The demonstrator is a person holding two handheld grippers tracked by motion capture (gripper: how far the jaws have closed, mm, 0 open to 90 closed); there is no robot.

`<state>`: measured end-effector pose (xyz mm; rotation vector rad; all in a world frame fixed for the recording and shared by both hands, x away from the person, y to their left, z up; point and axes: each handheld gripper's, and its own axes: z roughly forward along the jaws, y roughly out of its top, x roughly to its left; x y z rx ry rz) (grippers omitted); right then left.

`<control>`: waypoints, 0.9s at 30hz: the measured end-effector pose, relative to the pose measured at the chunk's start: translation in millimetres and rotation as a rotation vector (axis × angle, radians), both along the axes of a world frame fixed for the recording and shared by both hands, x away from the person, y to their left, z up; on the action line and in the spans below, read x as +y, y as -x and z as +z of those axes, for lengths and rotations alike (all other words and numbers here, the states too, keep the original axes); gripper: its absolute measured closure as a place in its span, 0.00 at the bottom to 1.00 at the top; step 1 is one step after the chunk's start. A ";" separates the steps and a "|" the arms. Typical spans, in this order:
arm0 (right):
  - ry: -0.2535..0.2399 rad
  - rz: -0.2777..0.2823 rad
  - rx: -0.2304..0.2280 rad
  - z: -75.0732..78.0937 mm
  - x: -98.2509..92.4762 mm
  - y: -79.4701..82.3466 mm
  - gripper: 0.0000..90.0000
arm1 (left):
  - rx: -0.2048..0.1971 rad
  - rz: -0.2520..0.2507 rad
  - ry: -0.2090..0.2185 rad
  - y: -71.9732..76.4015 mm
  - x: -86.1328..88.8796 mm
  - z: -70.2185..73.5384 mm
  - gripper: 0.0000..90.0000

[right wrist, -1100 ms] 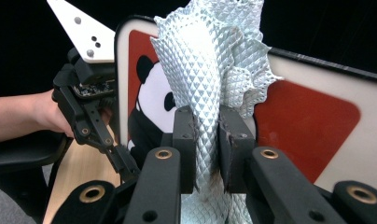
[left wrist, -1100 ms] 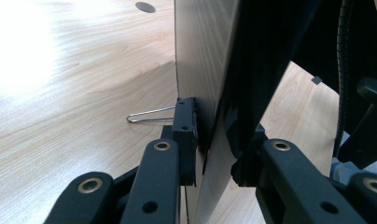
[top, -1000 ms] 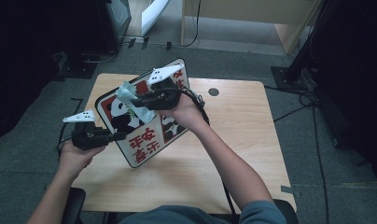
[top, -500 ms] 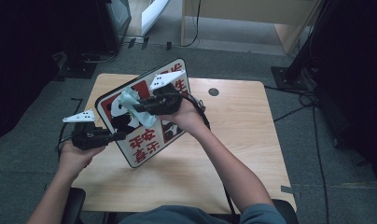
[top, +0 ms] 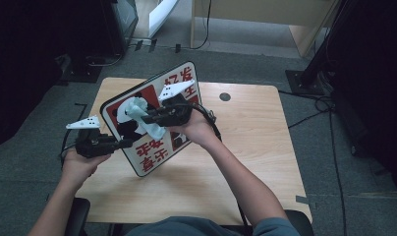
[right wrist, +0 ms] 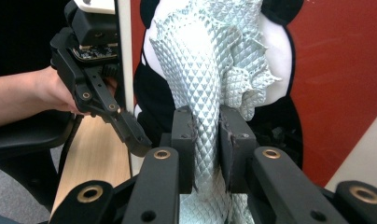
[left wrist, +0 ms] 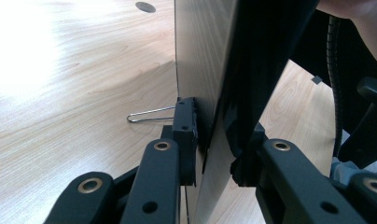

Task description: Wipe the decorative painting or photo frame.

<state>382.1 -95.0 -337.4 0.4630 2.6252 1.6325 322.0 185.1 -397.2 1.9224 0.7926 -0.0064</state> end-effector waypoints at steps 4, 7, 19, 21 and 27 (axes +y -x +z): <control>0.006 0.002 0.001 -3.3 -0.2 1.2 0.87 | -0.001 0.000 -0.001 0.0 0.0 0.0 0.84; 0.006 0.000 0.000 -6.1 -0.7 1.8 0.87 | 0.000 0.000 0.000 0.0 0.0 0.0 0.84; 0.011 -0.001 0.018 -18.2 -3.5 4.0 0.85 | 0.000 0.001 0.000 0.1 -0.3 -0.1 0.84; 0.012 -0.002 0.021 -19.9 -3.7 4.4 0.85 | 0.000 0.000 0.001 0.0 -0.2 -0.1 0.84; 0.015 0.007 0.028 -28.1 -4.2 5.9 0.85 | 0.000 0.000 0.000 0.2 -0.3 -0.1 0.84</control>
